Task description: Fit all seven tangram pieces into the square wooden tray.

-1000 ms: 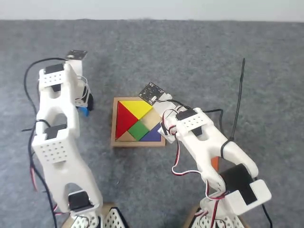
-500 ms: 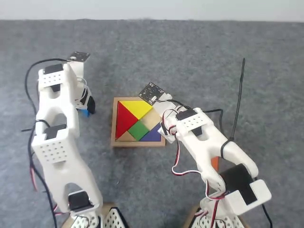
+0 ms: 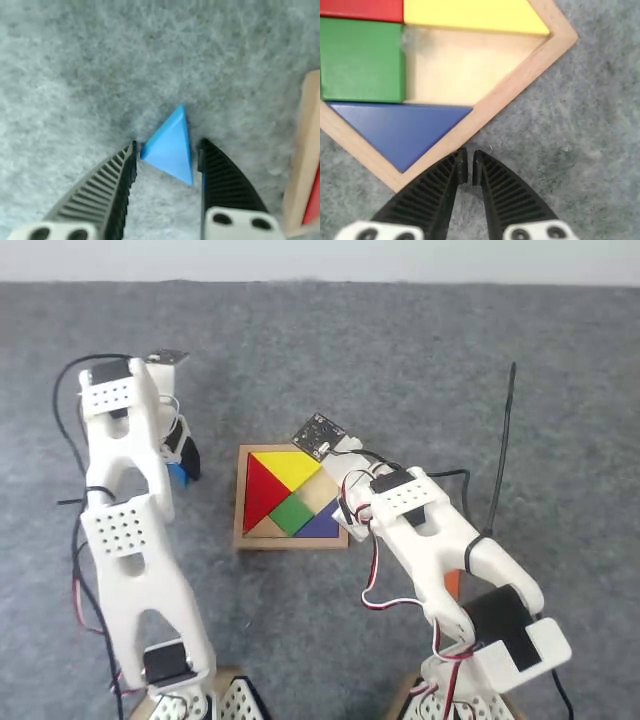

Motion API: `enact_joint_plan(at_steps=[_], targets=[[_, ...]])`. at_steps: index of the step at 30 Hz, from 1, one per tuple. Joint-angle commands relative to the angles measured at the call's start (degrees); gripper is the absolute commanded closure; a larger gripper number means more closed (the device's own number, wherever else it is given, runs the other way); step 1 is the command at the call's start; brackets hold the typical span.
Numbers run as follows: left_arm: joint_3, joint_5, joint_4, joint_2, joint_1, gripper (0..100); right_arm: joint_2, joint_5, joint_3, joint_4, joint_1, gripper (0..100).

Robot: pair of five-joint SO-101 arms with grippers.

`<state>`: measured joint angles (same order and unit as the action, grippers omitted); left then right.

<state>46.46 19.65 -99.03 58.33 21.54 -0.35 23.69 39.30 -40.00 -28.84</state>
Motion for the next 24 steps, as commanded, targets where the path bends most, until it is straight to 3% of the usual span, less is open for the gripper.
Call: enact_joint_plan(at_steps=[1,24], targets=[[2.9,-2.7,-1.4,0.7,-0.2,84,-0.1,0.6,-3.1,0.2,0.7,96.9],[1.6,-5.5,-0.5,-1.5,-0.3,91,0.0,0.7,-3.1,0.4,0.7,96.9]])
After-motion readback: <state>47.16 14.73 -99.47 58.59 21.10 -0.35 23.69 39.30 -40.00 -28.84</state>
